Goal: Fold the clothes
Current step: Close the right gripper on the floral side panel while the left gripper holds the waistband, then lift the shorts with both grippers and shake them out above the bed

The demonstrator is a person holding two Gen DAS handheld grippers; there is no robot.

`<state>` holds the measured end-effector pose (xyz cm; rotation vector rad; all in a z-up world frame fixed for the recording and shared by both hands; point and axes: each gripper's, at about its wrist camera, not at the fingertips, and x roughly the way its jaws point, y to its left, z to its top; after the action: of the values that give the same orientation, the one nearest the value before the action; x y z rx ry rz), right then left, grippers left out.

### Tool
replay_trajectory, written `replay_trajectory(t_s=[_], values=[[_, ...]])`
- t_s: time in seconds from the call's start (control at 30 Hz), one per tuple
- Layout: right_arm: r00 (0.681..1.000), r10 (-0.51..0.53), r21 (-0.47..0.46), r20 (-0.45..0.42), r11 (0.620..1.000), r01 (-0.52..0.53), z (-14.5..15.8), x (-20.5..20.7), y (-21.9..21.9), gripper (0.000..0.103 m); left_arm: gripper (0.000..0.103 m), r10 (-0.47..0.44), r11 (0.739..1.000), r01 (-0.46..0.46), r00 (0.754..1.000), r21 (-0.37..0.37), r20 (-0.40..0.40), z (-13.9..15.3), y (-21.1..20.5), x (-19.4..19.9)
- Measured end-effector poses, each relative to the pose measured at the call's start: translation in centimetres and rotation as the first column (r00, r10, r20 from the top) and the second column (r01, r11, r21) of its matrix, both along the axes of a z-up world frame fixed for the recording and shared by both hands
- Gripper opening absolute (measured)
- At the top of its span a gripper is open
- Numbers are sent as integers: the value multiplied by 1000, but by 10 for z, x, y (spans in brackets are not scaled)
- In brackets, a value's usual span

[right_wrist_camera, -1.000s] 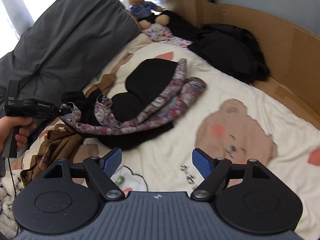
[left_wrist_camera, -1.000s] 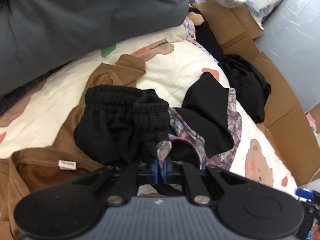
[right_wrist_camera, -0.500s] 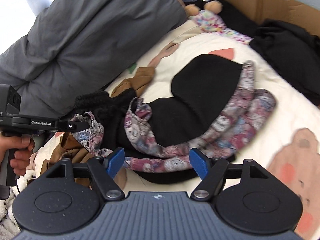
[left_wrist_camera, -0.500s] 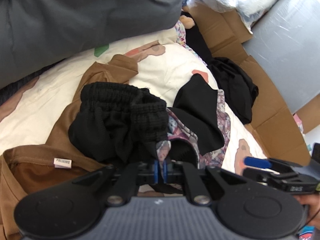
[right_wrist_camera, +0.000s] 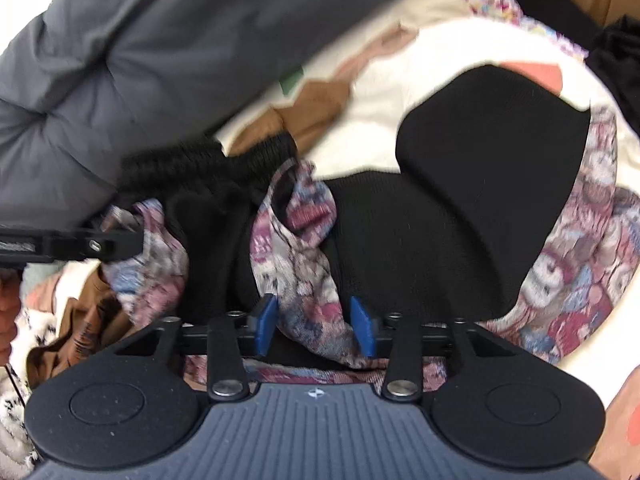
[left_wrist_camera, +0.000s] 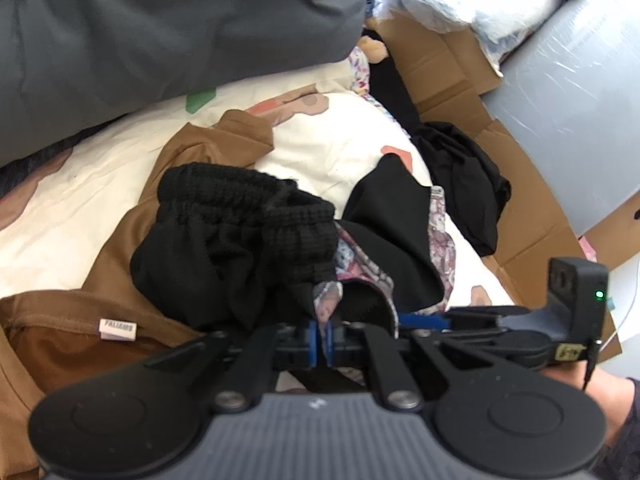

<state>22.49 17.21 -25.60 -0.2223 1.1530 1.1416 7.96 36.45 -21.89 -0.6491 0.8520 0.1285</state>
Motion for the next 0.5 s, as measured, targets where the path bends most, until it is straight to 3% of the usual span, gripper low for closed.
replay_trajectory(t_s=[0.07, 0.37, 0.5], values=[[1000, 14, 2, 16, 1000, -15, 4, -4, -4, 5, 4, -2, 1000, 2, 1000, 5, 3, 2, -2, 0], [998, -17, 38, 66, 999, 15, 34, -12, -50, 2, 4, -39, 999, 37, 998, 38, 51, 29, -19, 3], [994, -53, 48, 98, 998, 49, 55, -13, -69, 2, 4, -99, 992, 93, 992, 85, 73, 51, -33, 11]])
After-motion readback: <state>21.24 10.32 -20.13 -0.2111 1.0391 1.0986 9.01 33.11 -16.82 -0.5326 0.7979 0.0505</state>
